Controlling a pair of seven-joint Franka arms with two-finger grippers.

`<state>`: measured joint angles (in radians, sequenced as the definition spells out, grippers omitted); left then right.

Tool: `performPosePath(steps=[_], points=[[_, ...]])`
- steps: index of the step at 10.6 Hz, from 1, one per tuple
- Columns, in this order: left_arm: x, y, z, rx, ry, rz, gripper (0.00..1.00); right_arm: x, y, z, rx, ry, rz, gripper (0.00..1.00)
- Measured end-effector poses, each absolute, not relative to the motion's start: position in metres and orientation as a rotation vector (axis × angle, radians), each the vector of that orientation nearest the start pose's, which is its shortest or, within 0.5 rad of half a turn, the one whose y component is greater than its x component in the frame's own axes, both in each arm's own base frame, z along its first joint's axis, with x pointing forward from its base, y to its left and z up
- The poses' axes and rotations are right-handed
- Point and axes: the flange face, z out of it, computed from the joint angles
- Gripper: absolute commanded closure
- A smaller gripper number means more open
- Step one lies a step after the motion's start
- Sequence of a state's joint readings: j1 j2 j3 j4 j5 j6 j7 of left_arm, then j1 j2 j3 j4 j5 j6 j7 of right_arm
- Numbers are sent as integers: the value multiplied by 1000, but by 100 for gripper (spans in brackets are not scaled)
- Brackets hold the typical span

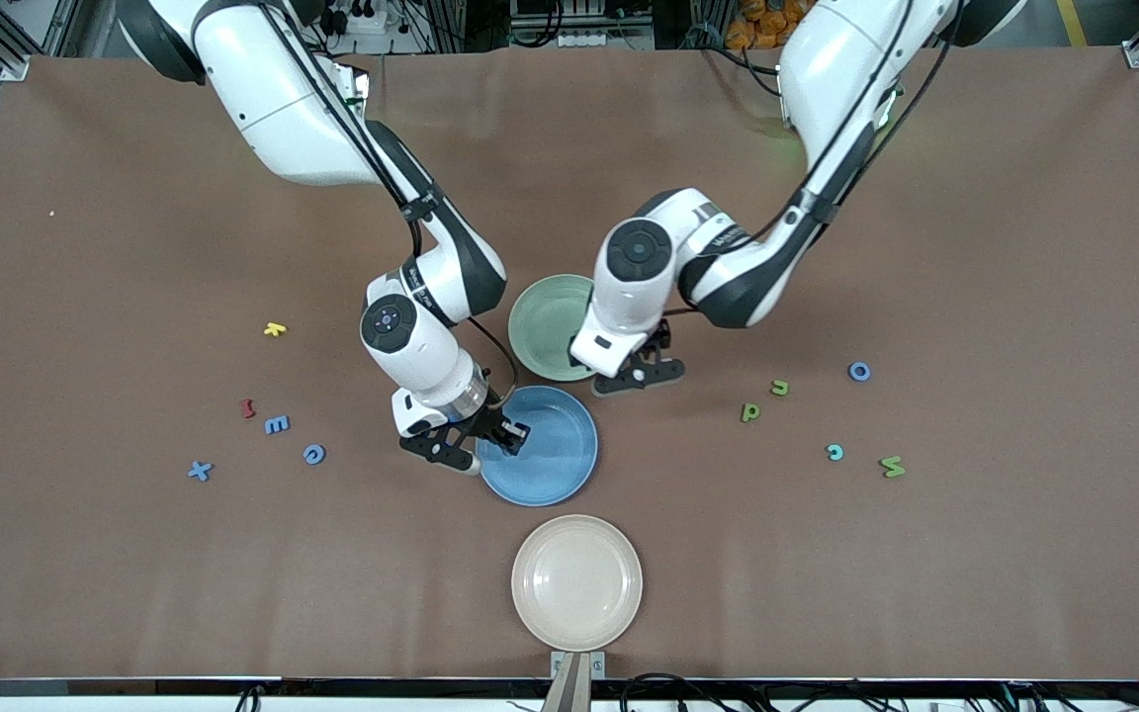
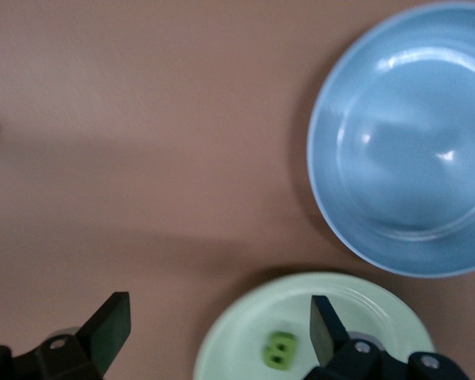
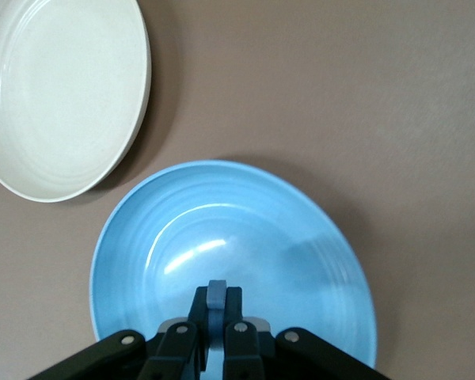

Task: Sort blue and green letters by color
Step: 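Open both grippers and move them back toward the remaining letters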

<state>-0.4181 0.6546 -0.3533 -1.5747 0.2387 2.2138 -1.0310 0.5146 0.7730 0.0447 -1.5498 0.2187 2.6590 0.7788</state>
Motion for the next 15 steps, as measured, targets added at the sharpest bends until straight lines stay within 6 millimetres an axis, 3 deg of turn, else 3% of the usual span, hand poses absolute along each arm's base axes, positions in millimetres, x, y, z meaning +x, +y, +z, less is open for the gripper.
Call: performPosePath(steps=[1, 4, 6, 7, 9, 12, 13, 15], points=[[551, -432, 285, -3162, -215, -16, 0, 626, 385, 228, -2728, 608, -220, 0], [596, -348, 280, -3138, 53, 10, 0, 623, 391, 230, -2732, 595, -224, 0], [630, -274, 278, -3127, 185, 19, 0, 626, 389, 231, -2733, 598, -229, 0], [644, -238, 276, -3126, 185, 24, 0, 627, 387, 231, -2734, 601, -230, 0], [659, -184, 273, -3126, 101, 33, 0, 631, 377, 230, -2738, 619, -234, 0], [679, -112, 259, -3150, -78, -32, 0, 642, 340, 229, -2786, 628, -272, 0], [681, -99, 246, -3159, -126, -38, 0, 646, 324, 232, -2793, 648, -281, 0], [682, -95, 227, -3166, -202, -29, 0, 661, 278, 249, -2787, 727, -298, 0]])
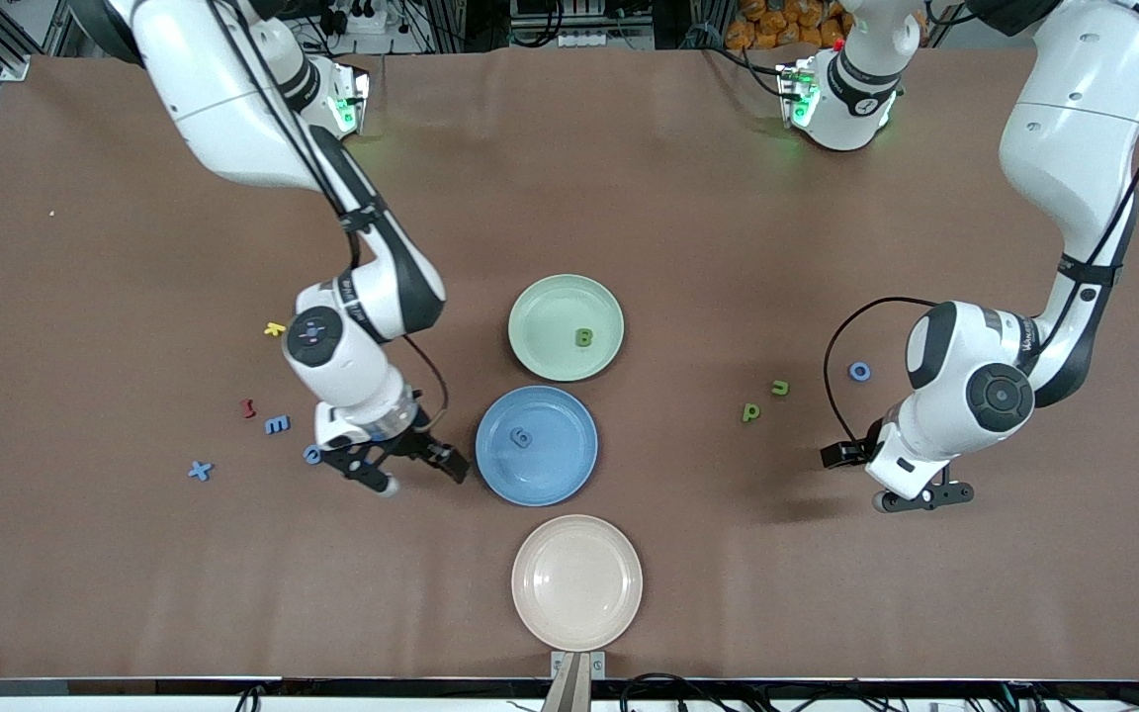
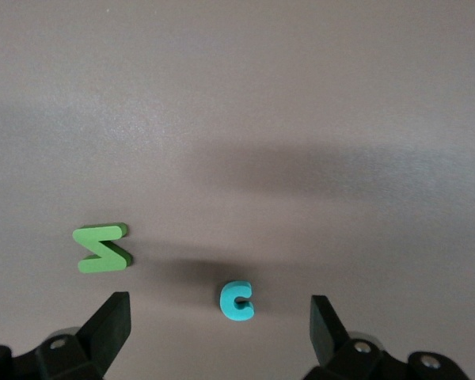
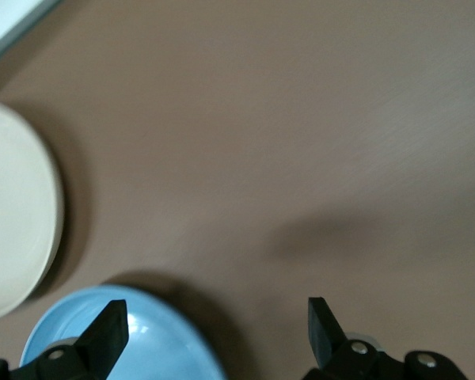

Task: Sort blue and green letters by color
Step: 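Open both grippers and move them back toward the remaining letters, then grasp the green Z with the left gripper while the right gripper grasps blue c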

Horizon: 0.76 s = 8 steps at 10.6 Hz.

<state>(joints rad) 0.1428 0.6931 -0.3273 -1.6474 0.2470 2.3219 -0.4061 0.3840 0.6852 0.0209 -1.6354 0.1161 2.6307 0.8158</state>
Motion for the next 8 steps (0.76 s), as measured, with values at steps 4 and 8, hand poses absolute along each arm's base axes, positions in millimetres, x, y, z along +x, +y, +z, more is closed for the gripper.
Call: performPosePath(steps=[4, 8], points=[[687, -74, 224, -3141, -267, -44, 0, 675, 164, 265, -2889, 974, -70, 0], [695, -59, 210, -3139, -317, -80, 0, 678, 83, 251, -2811, 1259, 30, 0]])
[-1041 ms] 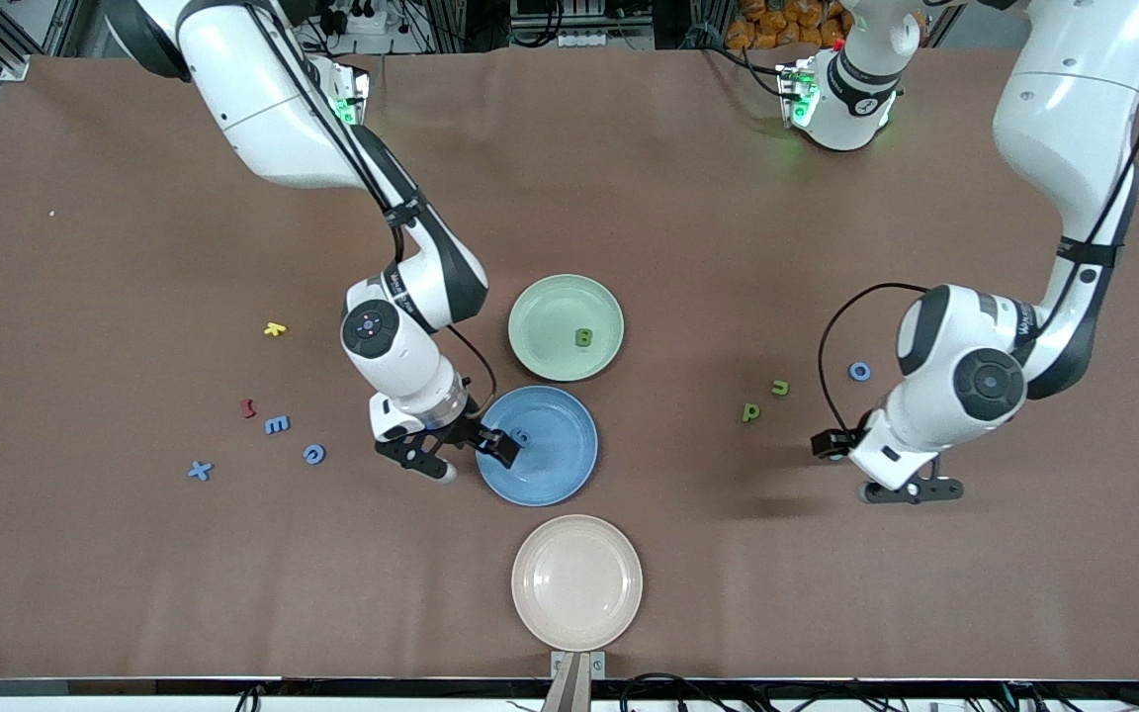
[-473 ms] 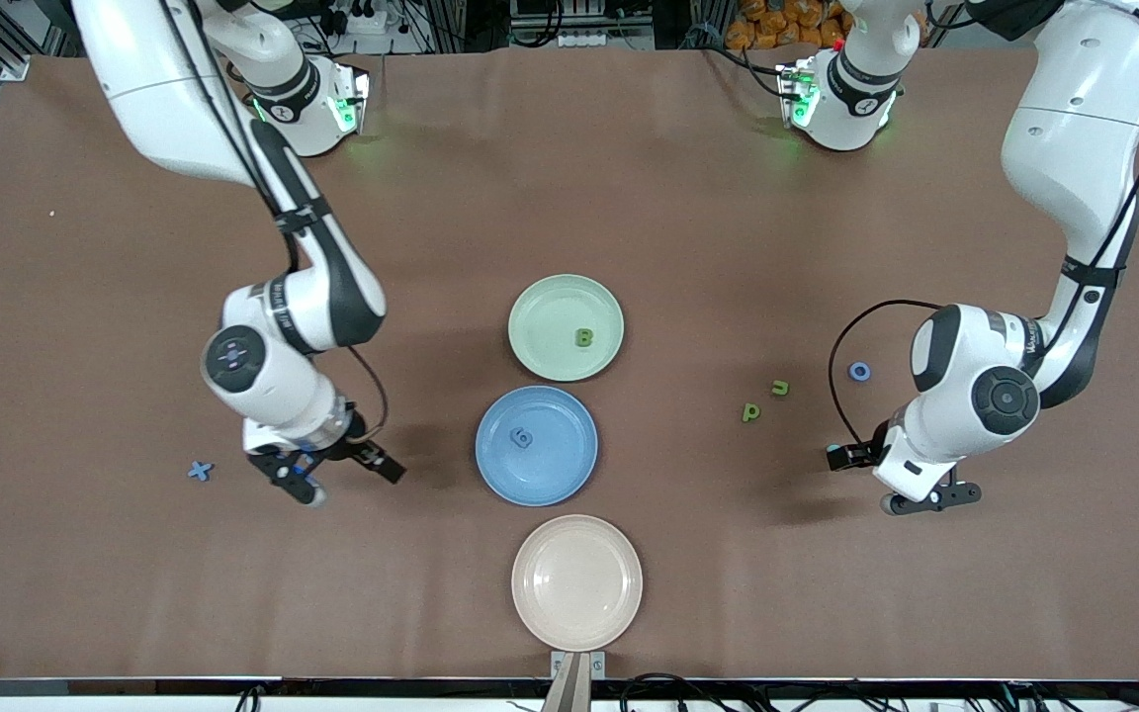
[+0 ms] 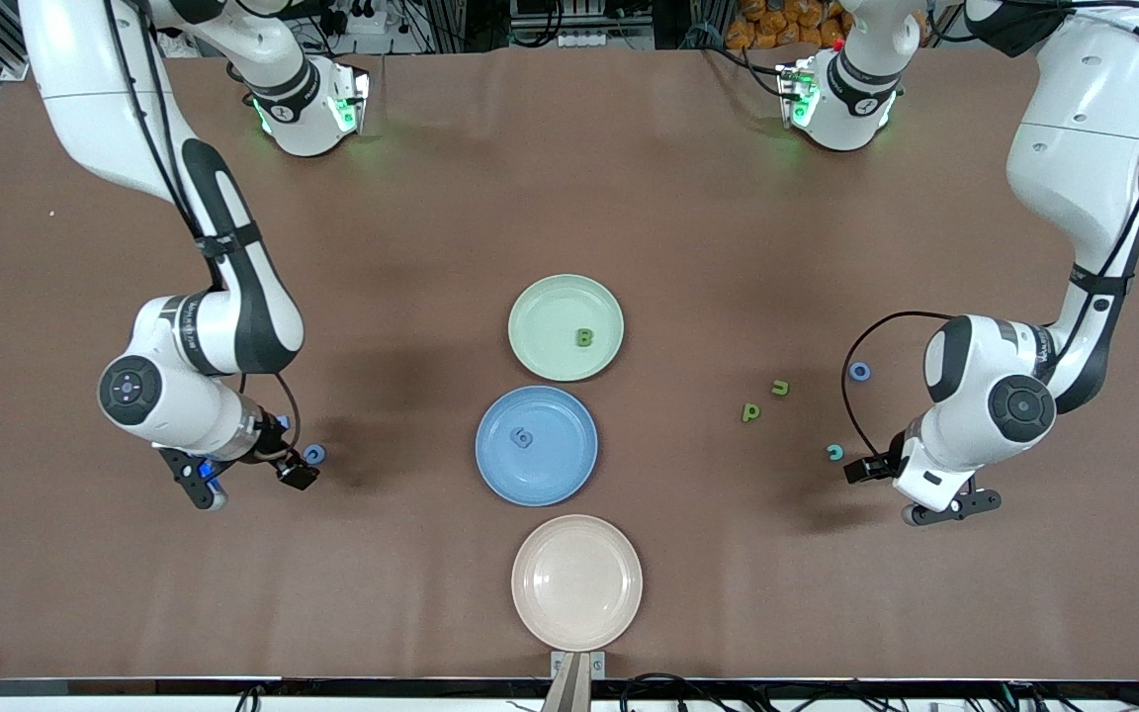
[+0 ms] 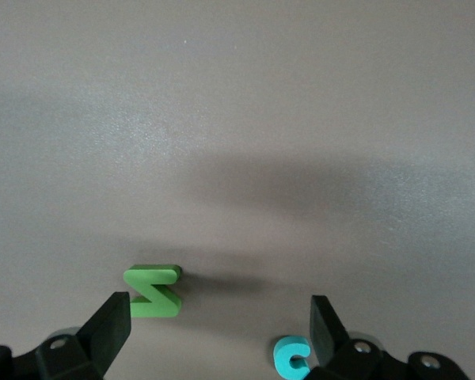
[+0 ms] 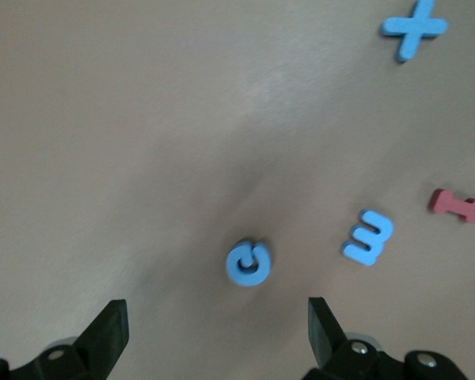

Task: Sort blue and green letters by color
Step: 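Grasp the green Z with the left gripper while the right gripper grasps blue c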

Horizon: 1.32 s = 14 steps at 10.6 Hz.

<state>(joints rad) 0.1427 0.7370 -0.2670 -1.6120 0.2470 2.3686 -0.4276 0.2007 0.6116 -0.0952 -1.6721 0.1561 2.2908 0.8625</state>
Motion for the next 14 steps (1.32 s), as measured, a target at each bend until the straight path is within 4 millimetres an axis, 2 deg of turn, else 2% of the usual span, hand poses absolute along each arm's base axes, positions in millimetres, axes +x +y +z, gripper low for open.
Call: performPosePath(steps=[2, 5, 8, 9, 10, 11, 12, 14], points=[[696, -50, 207, -3126, -342, -79, 0, 674, 73, 240, -2784, 1315, 67, 0], [696, -32, 202, -3102, -374, -73, 0, 666, 78, 218, -2789, 1328, 94, 0], [694, -30, 189, -3095, -422, -44, 0, 657, 71, 186, -2780, 1350, 47, 0], [693, -31, 185, -3093, -438, -36, 6, 655, 71, 179, -2781, 1351, 45, 0], [692, -31, 184, -3091, -452, -32, 16, 656, 71, 176, -2778, 1351, 31, 8], [692, -31, 182, -3089, -465, -27, 22, 656, 71, 172, -2777, 1351, 23, 32], [691, -31, 179, -3088, -468, -20, 22, 655, 72, 169, -2778, 1351, 22, 58], [690, -31, 176, -3088, -472, -12, 22, 655, 73, 168, -2778, 1348, 22, 75]])
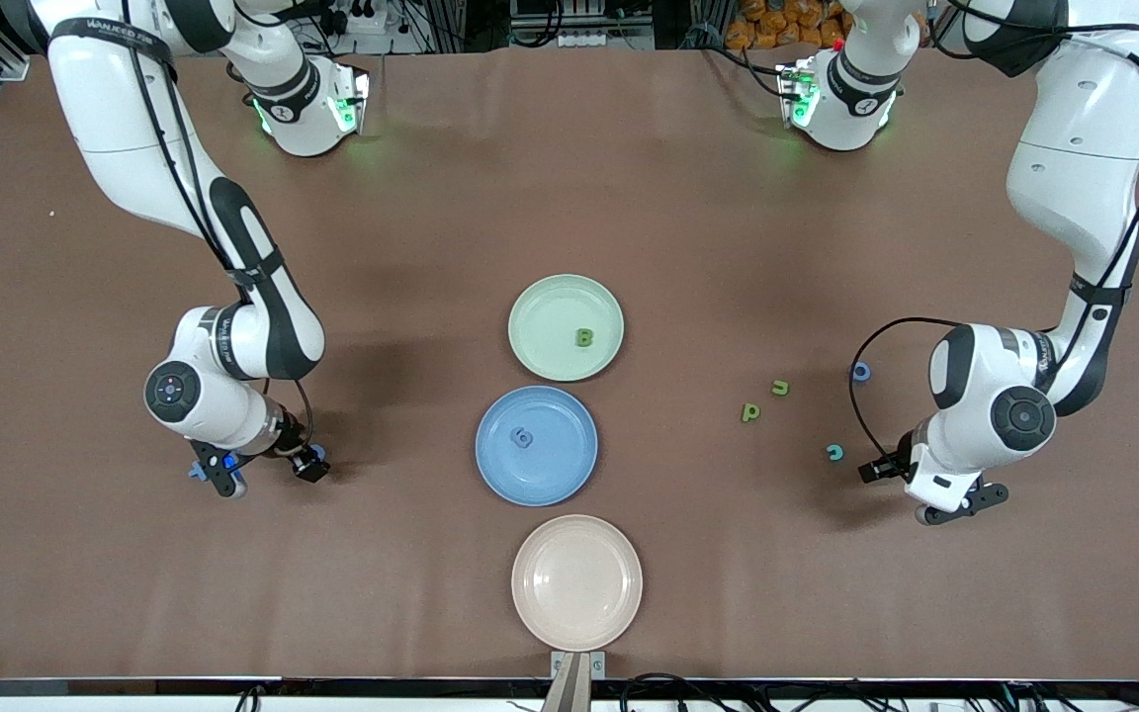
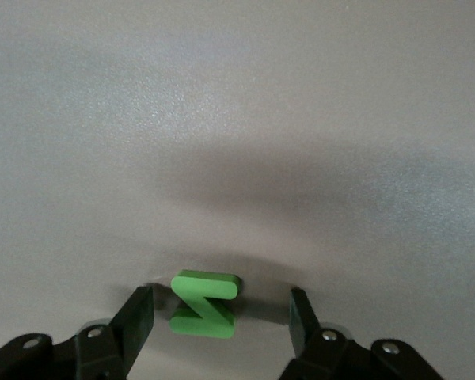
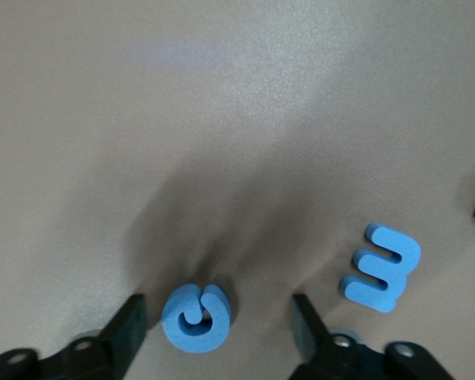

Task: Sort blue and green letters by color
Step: 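Grasp the green Z with the left gripper while the right gripper grasps blue c, then place the green Z on the green plate while the right gripper places c on blue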

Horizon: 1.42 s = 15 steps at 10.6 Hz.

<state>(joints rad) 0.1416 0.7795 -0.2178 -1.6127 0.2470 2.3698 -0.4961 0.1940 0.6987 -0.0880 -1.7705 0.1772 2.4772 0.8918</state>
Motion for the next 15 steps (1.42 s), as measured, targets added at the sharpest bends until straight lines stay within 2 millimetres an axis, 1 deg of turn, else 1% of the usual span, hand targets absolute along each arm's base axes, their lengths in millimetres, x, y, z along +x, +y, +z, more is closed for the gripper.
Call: performPosePath(steps=[1, 2, 3, 4, 7, 9, 10, 11, 12, 13, 14, 15], points=[[690, -31, 175, -3088, -473, -11, 27, 656, 75, 171, -2776, 1345, 15, 77], [690, -31, 175, -3088, -473, -11, 58, 658, 77, 173, -2774, 1339, 6, 80], [690, -31, 175, -3088, -474, -11, 92, 658, 79, 175, -2773, 1333, -7, 96], [690, -31, 175, -3088, -475, -11, 100, 659, 81, 179, -2771, 1329, -13, 100], [692, -35, 180, -3091, -467, -22, 100, 659, 81, 178, -2777, 1319, -15, 100], [691, -36, 181, -3087, -463, -12, 100, 661, 86, 181, -2809, 1228, -34, 100], [692, -36, 182, -3088, -463, -16, 100, 664, 92, 187, -2821, 1172, -54, 99], [693, -38, 186, -3088, -459, -22, 100, 668, 103, 196, -2827, 1120, -77, 94], [694, -45, 194, -3092, -443, -17, 100, 673, 119, 207, -2838, 1045, -106, 92], [695, -62, 208, -3101, -407, -18, 100, 676, 137, 217, -2850, 965, -131, 91], [692, -85, 227, -3103, -355, 0, 100, 677, 156, 226, -2854, 903, -147, 91], [685, -119, 248, -3098, -280, 35, 100, 678, 178, 236, -2853, 847, -164, 91]])
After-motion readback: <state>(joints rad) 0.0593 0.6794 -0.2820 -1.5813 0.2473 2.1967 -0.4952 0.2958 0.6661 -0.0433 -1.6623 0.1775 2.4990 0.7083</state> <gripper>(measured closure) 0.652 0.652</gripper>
